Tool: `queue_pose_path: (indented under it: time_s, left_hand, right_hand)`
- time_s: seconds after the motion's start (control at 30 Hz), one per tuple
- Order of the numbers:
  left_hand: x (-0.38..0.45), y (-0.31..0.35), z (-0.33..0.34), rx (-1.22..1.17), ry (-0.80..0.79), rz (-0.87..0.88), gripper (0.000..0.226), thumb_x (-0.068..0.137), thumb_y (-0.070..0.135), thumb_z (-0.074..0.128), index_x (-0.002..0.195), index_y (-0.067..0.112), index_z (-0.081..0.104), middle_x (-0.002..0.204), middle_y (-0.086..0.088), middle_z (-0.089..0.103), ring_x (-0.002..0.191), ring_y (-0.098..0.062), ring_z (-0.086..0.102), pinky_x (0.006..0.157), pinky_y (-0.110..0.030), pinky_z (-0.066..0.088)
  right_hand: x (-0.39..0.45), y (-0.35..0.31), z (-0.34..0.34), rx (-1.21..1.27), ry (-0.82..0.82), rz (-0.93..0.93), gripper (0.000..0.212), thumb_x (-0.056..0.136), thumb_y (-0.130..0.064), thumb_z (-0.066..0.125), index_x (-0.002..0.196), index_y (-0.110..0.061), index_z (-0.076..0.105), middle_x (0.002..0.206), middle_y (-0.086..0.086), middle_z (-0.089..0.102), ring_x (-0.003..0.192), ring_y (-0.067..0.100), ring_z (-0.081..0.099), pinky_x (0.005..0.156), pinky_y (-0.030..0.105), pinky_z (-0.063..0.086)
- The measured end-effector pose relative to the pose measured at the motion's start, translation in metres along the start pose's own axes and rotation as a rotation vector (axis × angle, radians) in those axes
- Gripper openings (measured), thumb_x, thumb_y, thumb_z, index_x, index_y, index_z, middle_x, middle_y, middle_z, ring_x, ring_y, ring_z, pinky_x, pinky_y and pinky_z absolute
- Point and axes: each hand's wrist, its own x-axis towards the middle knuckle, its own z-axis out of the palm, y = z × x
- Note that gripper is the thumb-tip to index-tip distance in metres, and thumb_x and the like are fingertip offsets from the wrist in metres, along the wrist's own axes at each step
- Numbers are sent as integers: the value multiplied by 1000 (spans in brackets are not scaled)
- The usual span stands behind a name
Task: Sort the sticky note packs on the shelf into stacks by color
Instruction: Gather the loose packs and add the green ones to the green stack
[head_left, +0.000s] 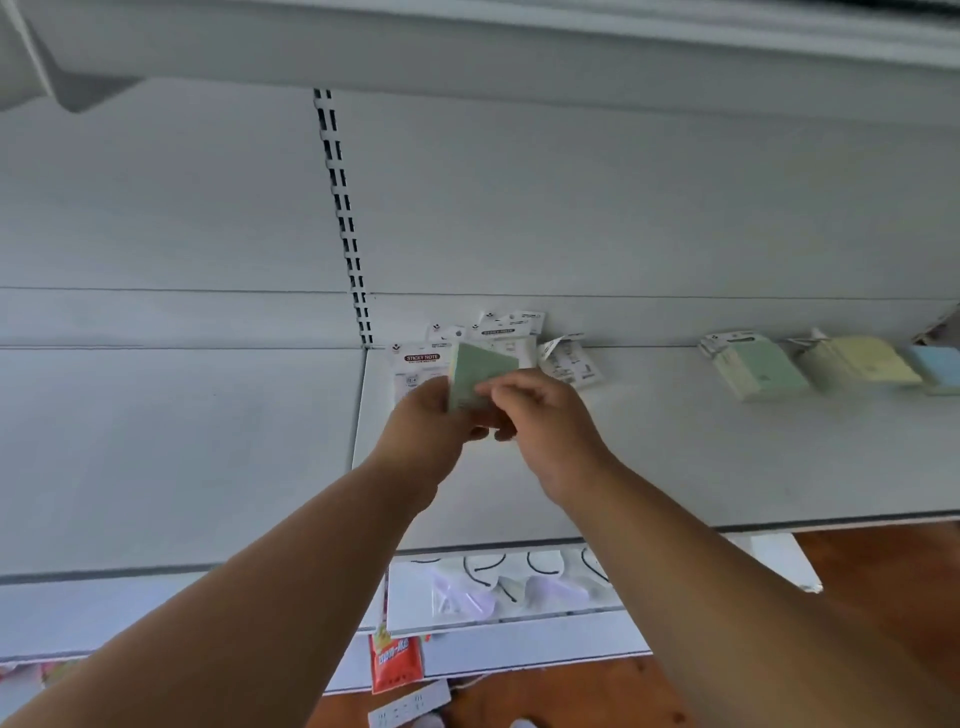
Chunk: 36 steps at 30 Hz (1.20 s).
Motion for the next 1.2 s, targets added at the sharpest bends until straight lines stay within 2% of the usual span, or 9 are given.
queue_pose_path:
  time_s: [0.13,0.2,0.4,0.53,0.6,0.67,0.77,0.9,1.2]
  left_hand:
    - [-1,3,0,-408,-108,-72,29,90,-13,44,109,-2,62,106,-20,71,90,-27,72,79,-31,58]
    - [-1,1,7,-431,-176,-73,31,91,-13,43,114,-2,61,109,-19,71,96,-30,70,83,-34,57]
    - [1,-1,44,-186,-290,-57,26,90,-5,54,112,4,65,108,-16,71,95,-25,69,82,-34,57]
    - [13,-5,84,61,-196,8,45,81,9,68,123,24,62,99,-4,69,88,-23,68,86,-43,57]
    - [18,-1,110,156,-162,50,59,80,8,70,132,30,51,96,1,66,80,-17,67,77,-38,58]
    - [25,3,140,270,-192,125,66,79,8,70,135,33,45,98,6,64,75,-11,66,62,-25,52]
    - [44,10,192,395,-274,184,71,80,10,70,140,33,41,106,13,60,69,-3,63,57,-18,48]
    - [75,20,268,558,-239,234,74,79,14,70,144,28,39,111,14,58,67,2,60,66,-16,49]
    - [118,-1,353,885,-5,190,75,82,35,68,148,26,34,129,-4,49,103,-22,60,93,-36,50]
  right_hand:
    - [-7,-6,-24,-324,237,-160,8,84,-24,63,92,-24,61,88,-10,62,76,14,60,70,28,49]
    - [-6,-7,-38,-297,215,-87,13,84,-31,63,94,-22,61,93,-7,64,80,14,60,72,30,48]
    - [-4,0,-80,45,171,8,10,87,-14,65,96,-20,66,96,10,71,83,25,66,63,36,51]
    - [8,15,-122,-88,256,-2,14,81,-20,67,92,-27,63,95,5,71,90,30,68,76,49,58]
    - [16,23,-148,-137,275,12,12,78,-23,68,89,-24,63,92,7,71,88,30,68,76,54,57]
    - [27,30,-178,-200,327,23,14,79,-21,71,90,-21,63,90,4,71,85,26,69,76,50,57]
    - [49,41,-229,-357,407,16,17,78,-25,72,93,-21,63,90,-5,70,83,17,67,77,40,56]
    - [93,51,-302,-569,412,3,19,80,-29,70,96,-19,66,91,-5,69,84,19,65,76,33,52]
    - [161,64,-371,-829,132,-31,30,84,-30,64,109,-13,61,108,5,68,103,28,62,86,35,50]
